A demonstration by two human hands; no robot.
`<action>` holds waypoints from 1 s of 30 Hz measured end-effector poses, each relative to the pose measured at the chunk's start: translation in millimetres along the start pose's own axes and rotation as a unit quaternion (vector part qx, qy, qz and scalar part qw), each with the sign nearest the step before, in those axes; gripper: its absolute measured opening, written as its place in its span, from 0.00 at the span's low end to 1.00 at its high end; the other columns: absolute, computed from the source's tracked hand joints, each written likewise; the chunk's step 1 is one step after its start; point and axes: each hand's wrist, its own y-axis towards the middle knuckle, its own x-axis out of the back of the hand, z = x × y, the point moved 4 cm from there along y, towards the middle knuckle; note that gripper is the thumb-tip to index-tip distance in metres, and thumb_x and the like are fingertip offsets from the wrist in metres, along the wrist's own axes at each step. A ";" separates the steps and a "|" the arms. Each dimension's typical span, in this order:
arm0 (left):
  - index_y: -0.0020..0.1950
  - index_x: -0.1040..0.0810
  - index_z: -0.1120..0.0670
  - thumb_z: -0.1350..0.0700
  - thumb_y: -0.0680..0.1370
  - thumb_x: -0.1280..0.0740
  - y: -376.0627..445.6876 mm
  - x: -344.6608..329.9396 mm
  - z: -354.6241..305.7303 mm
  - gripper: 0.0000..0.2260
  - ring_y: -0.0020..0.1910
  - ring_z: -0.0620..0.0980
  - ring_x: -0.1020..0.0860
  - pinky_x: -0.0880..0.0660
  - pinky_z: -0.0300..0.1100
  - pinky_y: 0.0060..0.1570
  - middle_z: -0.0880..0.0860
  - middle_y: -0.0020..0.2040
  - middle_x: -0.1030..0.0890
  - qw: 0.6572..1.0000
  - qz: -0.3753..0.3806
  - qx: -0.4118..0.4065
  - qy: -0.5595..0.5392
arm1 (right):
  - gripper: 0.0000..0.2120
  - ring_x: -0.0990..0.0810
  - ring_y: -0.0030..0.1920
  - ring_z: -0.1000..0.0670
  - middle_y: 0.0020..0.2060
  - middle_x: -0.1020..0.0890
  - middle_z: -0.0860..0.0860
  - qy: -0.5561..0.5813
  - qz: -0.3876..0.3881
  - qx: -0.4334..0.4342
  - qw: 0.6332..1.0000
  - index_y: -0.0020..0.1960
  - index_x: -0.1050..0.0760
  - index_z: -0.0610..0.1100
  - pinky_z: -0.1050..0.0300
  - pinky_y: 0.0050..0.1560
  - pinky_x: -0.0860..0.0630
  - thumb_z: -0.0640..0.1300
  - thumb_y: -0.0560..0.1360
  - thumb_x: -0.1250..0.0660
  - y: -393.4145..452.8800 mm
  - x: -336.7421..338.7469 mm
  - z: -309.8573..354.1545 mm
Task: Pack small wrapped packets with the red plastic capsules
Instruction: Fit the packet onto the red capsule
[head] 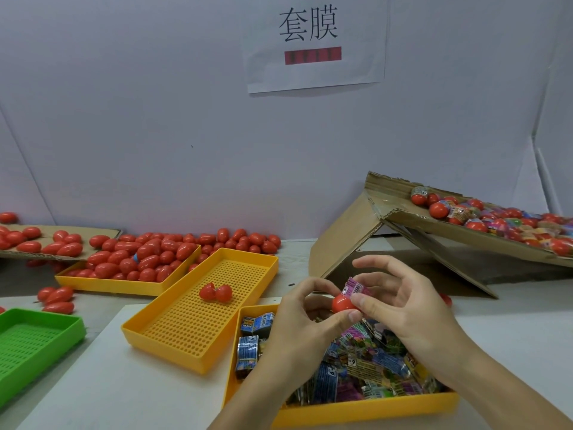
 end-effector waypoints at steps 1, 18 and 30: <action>0.52 0.23 0.49 0.45 0.66 0.24 0.0 0.1 -0.1 0.18 0.41 0.44 0.18 0.23 0.38 0.41 0.51 0.43 0.16 1.000 -0.002 0.000 -0.005 | 0.22 0.16 0.49 0.55 0.47 0.15 0.57 -0.003 0.000 0.001 1.000 0.58 0.23 0.55 0.62 0.43 0.19 0.50 0.64 0.26 -0.2 -0.3 -0.2; 0.50 0.15 0.51 0.52 0.73 0.26 0.6 0.1 -3.0 0.07 0.51 0.58 0.15 0.18 0.43 0.50 0.60 0.47 0.14 0.977 0.022 0.018 -0.213 | 0.17 0.17 0.54 0.54 0.50 0.16 0.57 -0.048 -0.021 0.110 0.993 0.54 0.22 0.60 0.59 0.47 0.18 0.51 0.67 0.25 -5.6 -9.1 7.7; 0.55 0.20 0.60 0.54 0.75 0.28 3.5 1.8 4.9 0.13 0.51 0.61 0.15 0.18 0.44 0.50 0.63 0.48 0.15 0.963 -0.007 0.024 -0.267 | 0.12 0.18 0.51 0.54 0.46 0.17 0.57 -0.117 -0.033 0.118 0.986 0.49 0.19 0.53 0.54 0.43 0.21 0.54 0.67 0.27 -3.3 -5.3 9.0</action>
